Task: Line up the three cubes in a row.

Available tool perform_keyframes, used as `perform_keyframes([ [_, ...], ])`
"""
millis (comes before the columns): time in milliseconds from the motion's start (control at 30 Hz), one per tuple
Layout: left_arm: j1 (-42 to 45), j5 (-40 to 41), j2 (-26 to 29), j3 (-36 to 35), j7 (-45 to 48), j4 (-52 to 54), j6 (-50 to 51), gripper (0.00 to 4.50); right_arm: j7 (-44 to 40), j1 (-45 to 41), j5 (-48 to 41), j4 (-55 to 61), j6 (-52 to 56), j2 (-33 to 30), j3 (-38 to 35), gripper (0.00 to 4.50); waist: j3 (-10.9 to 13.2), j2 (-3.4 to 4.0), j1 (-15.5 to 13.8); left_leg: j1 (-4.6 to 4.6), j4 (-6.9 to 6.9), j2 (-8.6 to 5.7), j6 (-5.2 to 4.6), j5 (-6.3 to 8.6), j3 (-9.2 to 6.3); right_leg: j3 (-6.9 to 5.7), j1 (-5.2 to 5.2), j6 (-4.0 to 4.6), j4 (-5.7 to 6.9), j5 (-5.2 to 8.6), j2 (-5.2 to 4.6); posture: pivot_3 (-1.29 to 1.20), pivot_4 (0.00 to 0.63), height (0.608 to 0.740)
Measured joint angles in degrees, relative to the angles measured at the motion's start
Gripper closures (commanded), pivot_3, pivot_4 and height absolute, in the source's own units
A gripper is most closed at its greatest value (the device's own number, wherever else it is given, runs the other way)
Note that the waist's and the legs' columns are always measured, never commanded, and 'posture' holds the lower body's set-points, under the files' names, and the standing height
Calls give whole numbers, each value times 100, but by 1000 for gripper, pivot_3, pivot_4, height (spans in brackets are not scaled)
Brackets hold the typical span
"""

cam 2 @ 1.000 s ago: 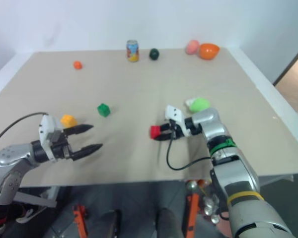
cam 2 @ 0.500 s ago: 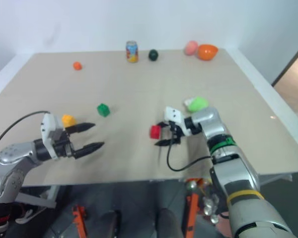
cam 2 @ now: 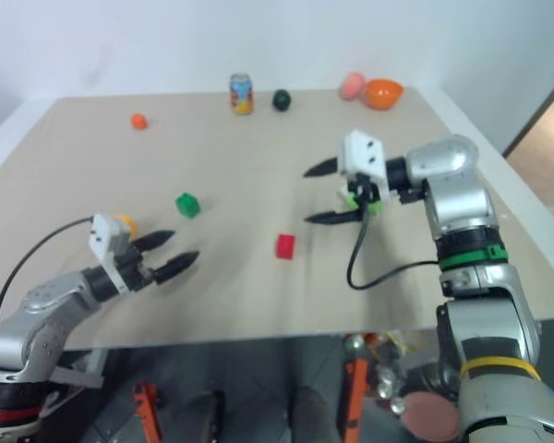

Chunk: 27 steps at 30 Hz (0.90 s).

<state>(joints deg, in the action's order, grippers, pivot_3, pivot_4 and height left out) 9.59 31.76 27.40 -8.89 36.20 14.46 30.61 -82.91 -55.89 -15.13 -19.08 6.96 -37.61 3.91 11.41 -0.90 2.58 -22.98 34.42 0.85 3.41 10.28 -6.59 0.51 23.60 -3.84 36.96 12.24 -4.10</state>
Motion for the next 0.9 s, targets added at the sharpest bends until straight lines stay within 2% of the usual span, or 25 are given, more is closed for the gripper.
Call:
perform_keyframes([
  [133, -9, -59, -321, -14, -777, 41, 301, 0, 1063, 559, -784, 1854, 1338, 309, -374, 237, -2, -4, -8, 1, 4, 0, 0, 0, -2, -3, -4, 0, 0, 0, 1, 0, 150, 740],
  [267, -35, -330, -440, 44, -1313, 72, 417, 0, 2118, 1312, -942, 2815, 2088, 722, -373, 237, -2, -4, -9, -2, 12, -3, 1, 0, -1, 1, -4, 19, 0, 3, 0, 0, 150, 740],
  [433, 184, -795, -607, 222, -1773, -126, 423, 0, 2891, 2001, -949, 3620, 2573, 888, -157, 237, -3, -4, -17, -2, 16, -3, 2, -2, 0, 1, -2, 23, 0, -1, 2, 0, 150, 740],
  [900, 1055, -1471, -671, 363, -1827, -1408, -19, 0, 3826, 2861, -1005, 4186, 3122, 1112, 306, 237, -3, -5, -11, -8, 16, 0, 2, -2, 0, 2, 2, 22, -2, -1, 6, 0, 150, 740],
])
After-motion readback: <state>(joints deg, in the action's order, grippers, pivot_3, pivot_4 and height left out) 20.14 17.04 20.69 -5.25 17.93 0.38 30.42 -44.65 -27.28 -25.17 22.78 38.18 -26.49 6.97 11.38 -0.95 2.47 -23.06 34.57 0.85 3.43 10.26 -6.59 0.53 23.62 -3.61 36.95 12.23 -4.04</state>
